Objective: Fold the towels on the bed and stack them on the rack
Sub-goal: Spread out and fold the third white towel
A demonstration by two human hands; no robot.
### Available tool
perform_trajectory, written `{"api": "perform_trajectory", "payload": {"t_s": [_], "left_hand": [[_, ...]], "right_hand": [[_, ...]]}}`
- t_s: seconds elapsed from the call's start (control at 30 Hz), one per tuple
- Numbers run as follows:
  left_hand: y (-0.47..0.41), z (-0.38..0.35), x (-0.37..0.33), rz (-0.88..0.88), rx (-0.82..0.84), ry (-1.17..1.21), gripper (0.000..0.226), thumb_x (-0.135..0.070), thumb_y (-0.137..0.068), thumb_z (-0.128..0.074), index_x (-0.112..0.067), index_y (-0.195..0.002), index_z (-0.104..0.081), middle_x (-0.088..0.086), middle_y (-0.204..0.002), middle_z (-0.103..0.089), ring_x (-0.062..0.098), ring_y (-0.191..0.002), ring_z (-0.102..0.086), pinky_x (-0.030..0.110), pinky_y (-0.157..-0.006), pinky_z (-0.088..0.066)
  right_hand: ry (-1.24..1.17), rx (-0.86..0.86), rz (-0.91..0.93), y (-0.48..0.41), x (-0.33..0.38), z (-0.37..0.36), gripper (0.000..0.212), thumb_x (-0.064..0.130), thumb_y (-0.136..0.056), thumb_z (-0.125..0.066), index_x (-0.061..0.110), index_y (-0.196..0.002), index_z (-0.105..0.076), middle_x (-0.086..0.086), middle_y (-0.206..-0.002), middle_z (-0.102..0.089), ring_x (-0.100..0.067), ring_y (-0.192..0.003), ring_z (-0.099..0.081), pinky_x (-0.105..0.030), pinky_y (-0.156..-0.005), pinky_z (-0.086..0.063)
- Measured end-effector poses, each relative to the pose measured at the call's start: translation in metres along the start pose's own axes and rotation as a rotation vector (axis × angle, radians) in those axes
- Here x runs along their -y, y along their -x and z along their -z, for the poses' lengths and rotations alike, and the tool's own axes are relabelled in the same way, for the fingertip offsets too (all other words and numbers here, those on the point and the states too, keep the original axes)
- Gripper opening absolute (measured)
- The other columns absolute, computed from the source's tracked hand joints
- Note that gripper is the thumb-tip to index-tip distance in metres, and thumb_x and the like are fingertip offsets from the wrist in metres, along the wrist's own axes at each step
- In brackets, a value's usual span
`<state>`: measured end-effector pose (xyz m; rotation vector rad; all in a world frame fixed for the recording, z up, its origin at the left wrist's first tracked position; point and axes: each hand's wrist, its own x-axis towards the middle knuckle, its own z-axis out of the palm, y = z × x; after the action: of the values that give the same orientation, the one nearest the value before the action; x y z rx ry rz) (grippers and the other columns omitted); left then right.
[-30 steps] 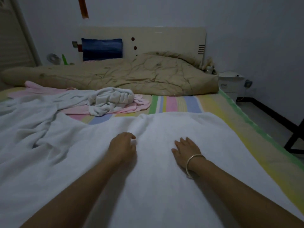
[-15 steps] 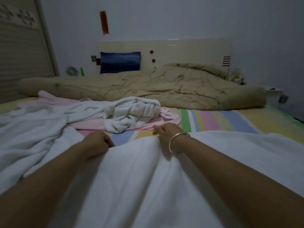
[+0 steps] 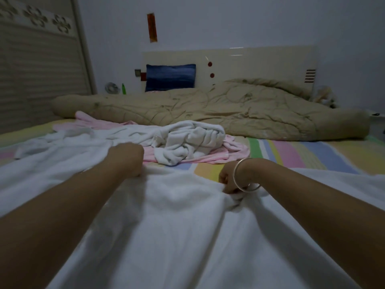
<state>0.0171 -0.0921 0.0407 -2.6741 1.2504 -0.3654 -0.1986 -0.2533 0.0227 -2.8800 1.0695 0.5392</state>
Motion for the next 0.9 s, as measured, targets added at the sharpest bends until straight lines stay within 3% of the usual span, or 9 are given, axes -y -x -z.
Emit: {"api": "perform_trajectory", "payload": {"t_s": [0.07,0.13,0.23,0.33,0.43,0.57,0.7,0.8,0.9], "left_hand": [[-0.016,0.006,0.005,0.133,-0.287,0.158,0.019,-0.014,-0.09,-0.056,-0.01,-0.105,-0.068,0.01,-0.103,-0.066,0.028,-0.096,-0.062,0.033,-0.076,-0.046],[-0.029,0.017,0.003,0.247,-0.492,0.349,0.018,-0.011,-0.096,-0.052,-0.003,-0.1,-0.068,0.016,-0.101,-0.066,0.033,-0.095,-0.06,0.035,-0.073,-0.04],[-0.042,0.009,-0.007,0.432,-0.586,0.623,0.024,-0.017,-0.098,-0.054,0.004,-0.104,-0.065,0.021,-0.111,-0.061,0.036,-0.1,-0.058,0.041,-0.08,-0.044],[-0.039,-0.059,-0.03,0.354,-0.188,0.506,0.057,-0.04,-0.1,-0.04,-0.004,-0.144,-0.037,0.02,-0.152,-0.028,0.037,-0.139,-0.028,0.053,-0.112,-0.023],[-0.032,-0.107,-0.036,0.255,0.001,0.211,0.075,-0.062,-0.096,-0.019,-0.015,-0.154,-0.009,0.015,-0.161,0.002,0.037,-0.147,0.0,0.06,-0.113,0.007],[-0.022,-0.085,-0.06,0.111,-0.246,-0.078,0.053,-0.034,-0.102,-0.028,-0.016,-0.152,-0.021,0.014,-0.161,-0.005,0.04,-0.146,-0.008,0.056,-0.117,-0.003],[0.01,-0.035,-0.131,-0.165,-0.33,0.28,0.04,-0.028,-0.09,-0.044,-0.02,-0.127,-0.057,0.006,-0.133,-0.055,0.026,-0.124,-0.048,0.039,-0.11,-0.031],[0.045,0.002,-0.208,-0.332,-0.17,0.624,0.037,-0.025,-0.091,-0.046,-0.021,-0.126,-0.059,0.006,-0.131,-0.058,0.026,-0.12,-0.053,0.031,-0.099,-0.039],[0.079,0.02,-0.284,-0.567,0.087,0.62,0.041,-0.037,-0.097,-0.046,-0.02,-0.134,-0.052,0.007,-0.14,-0.05,0.027,-0.127,-0.048,0.031,-0.102,-0.037]], "right_hand": [[-0.16,-0.19,-0.076,-0.009,-0.006,0.011,0.029,0.029,-0.084,-0.066,0.018,-0.111,-0.064,-0.003,-0.111,-0.065,-0.023,-0.1,-0.064,-0.028,-0.082,-0.051],[-0.359,-0.569,-0.218,-0.025,-0.007,0.022,0.025,0.028,-0.088,-0.06,0.016,-0.108,-0.067,-0.007,-0.111,-0.066,-0.027,-0.103,-0.062,-0.027,-0.08,-0.046],[-0.519,-0.915,-0.314,-0.05,0.011,0.016,0.025,0.02,-0.087,-0.054,0.015,-0.109,-0.065,-0.013,-0.116,-0.064,-0.03,-0.108,-0.06,-0.029,-0.084,-0.044],[-0.556,-0.587,-0.048,-0.076,0.033,-0.03,0.059,0.036,-0.09,-0.055,0.016,-0.142,-0.035,-0.01,-0.148,-0.037,-0.03,-0.135,-0.037,-0.039,-0.109,-0.033],[-0.425,-0.352,0.025,-0.087,0.038,-0.058,0.071,0.054,-0.094,-0.038,0.026,-0.152,-0.008,0.002,-0.161,-0.006,-0.027,-0.147,-0.006,-0.047,-0.118,-0.007],[-0.749,-0.557,0.103,-0.071,0.028,-0.062,0.065,0.038,-0.092,-0.054,0.023,-0.149,-0.026,-0.002,-0.154,-0.029,-0.022,-0.139,-0.031,-0.034,-0.115,-0.022],[-0.696,-0.618,-0.099,-0.026,-0.039,-0.06,0.05,0.03,-0.094,-0.053,0.018,-0.141,-0.042,-0.01,-0.144,-0.045,-0.028,-0.13,-0.042,-0.03,-0.106,-0.031],[-0.611,-0.533,-0.347,0.017,-0.115,-0.076,0.045,0.032,-0.097,-0.044,0.019,-0.14,-0.044,-0.01,-0.144,-0.045,-0.031,-0.132,-0.039,-0.034,-0.108,-0.033],[-0.418,-0.43,-0.583,0.065,-0.191,-0.102,0.047,0.039,-0.097,-0.034,0.022,-0.139,-0.044,-0.006,-0.146,-0.042,-0.03,-0.133,-0.038,-0.037,-0.109,-0.033]]}}
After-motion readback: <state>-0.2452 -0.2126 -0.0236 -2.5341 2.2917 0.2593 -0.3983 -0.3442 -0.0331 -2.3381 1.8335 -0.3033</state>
